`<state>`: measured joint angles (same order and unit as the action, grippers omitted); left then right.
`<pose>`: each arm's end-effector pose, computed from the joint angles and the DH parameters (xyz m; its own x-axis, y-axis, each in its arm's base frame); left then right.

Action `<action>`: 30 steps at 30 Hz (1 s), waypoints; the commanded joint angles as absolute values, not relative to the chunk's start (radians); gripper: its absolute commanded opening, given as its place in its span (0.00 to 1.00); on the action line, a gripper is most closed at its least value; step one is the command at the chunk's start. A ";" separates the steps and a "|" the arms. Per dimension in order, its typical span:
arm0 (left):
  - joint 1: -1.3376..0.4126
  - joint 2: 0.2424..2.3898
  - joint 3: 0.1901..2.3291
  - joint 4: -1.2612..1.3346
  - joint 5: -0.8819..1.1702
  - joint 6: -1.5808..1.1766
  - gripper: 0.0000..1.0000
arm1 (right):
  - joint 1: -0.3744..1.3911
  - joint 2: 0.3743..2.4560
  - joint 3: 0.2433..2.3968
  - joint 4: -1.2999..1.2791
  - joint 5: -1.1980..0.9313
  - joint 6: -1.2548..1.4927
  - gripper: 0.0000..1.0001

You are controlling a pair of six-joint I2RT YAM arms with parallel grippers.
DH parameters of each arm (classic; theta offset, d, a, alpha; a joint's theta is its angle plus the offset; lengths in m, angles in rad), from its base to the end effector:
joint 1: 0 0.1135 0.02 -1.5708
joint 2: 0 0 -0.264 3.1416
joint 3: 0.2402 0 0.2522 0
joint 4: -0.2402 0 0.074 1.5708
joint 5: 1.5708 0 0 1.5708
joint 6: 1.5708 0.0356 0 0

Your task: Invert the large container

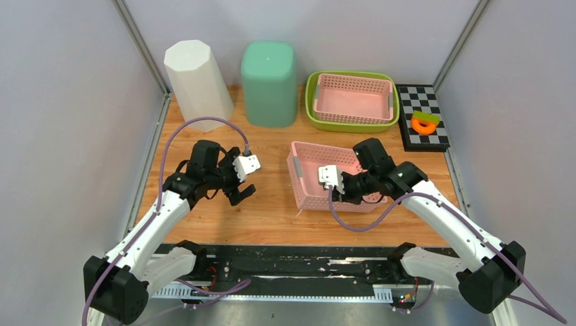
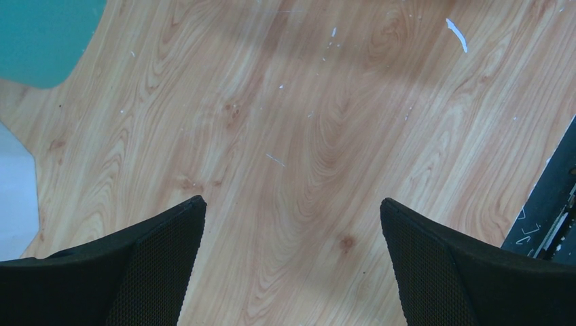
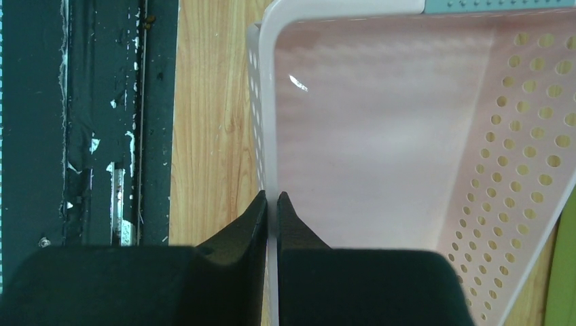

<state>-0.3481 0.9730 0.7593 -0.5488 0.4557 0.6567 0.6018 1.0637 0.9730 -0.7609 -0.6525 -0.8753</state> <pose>0.1828 -0.0830 0.2652 -0.1446 0.6357 -0.7583 0.8759 0.4387 0.2007 0.1597 0.1359 0.3049 0.2011 -0.6019 -0.7728 -0.9756 -0.0524 -0.2131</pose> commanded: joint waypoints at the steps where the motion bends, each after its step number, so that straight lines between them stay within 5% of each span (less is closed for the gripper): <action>1: -0.337 0.963 0.752 -0.564 0.491 0.681 1.00 | 0.618 1.064 0.964 -0.789 -0.715 -0.883 0.03; 9: -0.337 0.878 0.779 -0.519 0.504 0.724 1.00 | 0.619 1.022 1.009 -0.853 -0.792 -0.896 0.03; 19: -0.359 0.960 0.958 -0.572 0.765 0.928 1.00 | 0.618 1.023 1.041 -0.922 -0.868 -0.930 0.03; 30: -0.591 1.089 1.090 -0.660 0.654 1.062 1.00 | 0.617 1.018 1.074 -0.977 -0.923 -0.951 0.03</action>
<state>-0.5327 1.0477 1.0481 -0.6018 0.6842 0.9939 0.6025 1.0294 1.0340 -0.9245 -0.8486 -0.9241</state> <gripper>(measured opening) 0.997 0.064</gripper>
